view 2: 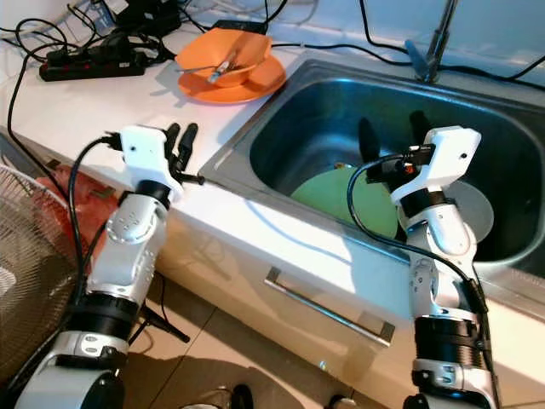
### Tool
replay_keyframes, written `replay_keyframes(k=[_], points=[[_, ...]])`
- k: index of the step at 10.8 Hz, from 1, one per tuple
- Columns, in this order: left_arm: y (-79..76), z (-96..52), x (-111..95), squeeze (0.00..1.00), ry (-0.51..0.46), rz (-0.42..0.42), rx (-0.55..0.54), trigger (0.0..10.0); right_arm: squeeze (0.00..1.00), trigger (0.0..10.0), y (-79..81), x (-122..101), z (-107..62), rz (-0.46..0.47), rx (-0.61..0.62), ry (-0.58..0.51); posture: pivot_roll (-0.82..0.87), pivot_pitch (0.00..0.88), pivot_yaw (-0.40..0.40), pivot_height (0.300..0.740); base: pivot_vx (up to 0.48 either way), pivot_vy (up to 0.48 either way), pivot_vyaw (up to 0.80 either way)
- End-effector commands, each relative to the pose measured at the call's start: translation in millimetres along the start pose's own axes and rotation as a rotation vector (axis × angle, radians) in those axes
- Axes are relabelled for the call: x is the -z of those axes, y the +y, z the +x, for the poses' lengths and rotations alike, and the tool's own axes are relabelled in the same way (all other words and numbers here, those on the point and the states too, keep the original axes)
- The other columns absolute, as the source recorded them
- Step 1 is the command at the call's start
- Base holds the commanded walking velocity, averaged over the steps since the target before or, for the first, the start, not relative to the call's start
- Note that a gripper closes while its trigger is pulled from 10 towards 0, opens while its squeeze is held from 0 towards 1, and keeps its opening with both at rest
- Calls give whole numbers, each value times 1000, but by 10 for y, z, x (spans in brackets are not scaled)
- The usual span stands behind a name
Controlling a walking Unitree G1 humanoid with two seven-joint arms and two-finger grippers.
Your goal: Kitchen organization
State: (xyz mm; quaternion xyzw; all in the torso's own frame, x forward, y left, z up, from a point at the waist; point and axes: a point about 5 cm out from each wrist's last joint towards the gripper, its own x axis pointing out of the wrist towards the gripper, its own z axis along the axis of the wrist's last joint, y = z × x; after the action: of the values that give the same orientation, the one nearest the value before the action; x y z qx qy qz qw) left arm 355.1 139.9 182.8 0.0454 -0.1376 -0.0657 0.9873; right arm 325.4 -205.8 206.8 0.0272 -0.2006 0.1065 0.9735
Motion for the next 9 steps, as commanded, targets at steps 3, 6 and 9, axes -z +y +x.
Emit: replay_keyframes(k=[3,6,9], points=[[-87,-114,83,0,3,42,14,10000,0,10000,99,-103,64,-129,-12,10,-52,59,96,740,0,0,0],[-126,-172,128,0,9,33,11,10000,0,10000,222,26,32,-158,-37,61,-56,46,81,740,0,0,0],[-129,-218,125,0,-9,37,-21,10000,0,10000,305,103,-8,-175,-60,96,-51,31,65,740,0,0,0]])
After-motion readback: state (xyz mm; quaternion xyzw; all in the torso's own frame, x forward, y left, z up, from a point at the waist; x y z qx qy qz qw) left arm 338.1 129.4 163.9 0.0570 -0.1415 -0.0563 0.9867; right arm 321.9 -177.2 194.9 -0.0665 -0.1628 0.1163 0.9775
